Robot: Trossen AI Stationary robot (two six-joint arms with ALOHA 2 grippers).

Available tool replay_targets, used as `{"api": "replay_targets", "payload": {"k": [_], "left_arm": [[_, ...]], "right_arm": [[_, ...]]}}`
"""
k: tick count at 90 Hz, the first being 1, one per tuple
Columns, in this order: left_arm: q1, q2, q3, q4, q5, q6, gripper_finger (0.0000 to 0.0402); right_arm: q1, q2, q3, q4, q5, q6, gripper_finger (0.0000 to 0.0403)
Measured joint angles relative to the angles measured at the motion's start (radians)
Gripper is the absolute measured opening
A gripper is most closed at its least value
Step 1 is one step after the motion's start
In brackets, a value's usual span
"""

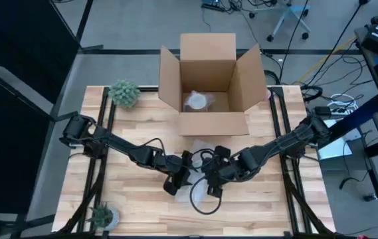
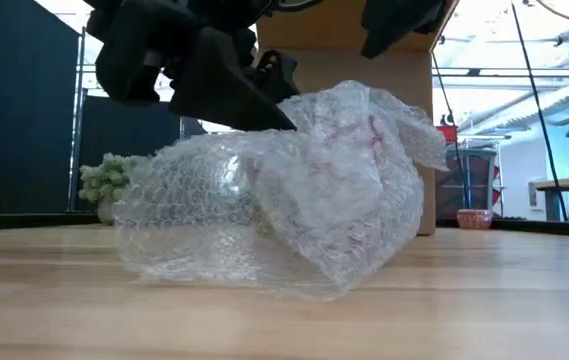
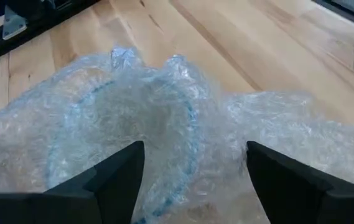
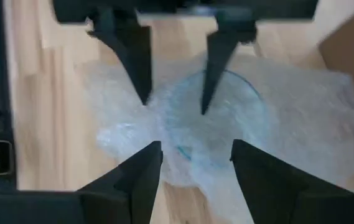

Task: Wrap mug
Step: Wrap the red mug with the bubble wrap

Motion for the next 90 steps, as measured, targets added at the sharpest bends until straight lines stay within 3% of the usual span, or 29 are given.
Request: {"api": "replay_targets", "payload": {"k": [14, 36, 52, 67, 90], "left_arm": [[0.0, 0.0, 0.0, 0.001, 0.0, -0.021, 0.0264], [0.0, 0.0, 0.0, 0.007, 0.0, -0.021, 0.0264], [0.0, 0.0, 0.0, 0.007, 0.0, -0.021, 0.0264], [-0.001, 0.0, -0.001, 0.012, 0.0, -0.021, 0.0264], [-0.001, 0.0, -0.001, 0.015, 0.0, -0.024, 0.0264]], "right_arm": [[-0.027, 0.0, 0.0, -0.126, 0.035, 0.096, 0.0214], [-0.049, 0.007, 0.001, -0.097, 0.106, 0.137, 0.0255], [-0.046, 0.009, -0.064, -0.053, 0.179, 0.199, 0.0258], [-0.048, 0.01, -0.139, 0.055, 0.183, 0.219, 0.0258], [-0.093, 0.019, -0.142, 0.145, 0.179, 0.197, 0.0258]]}}
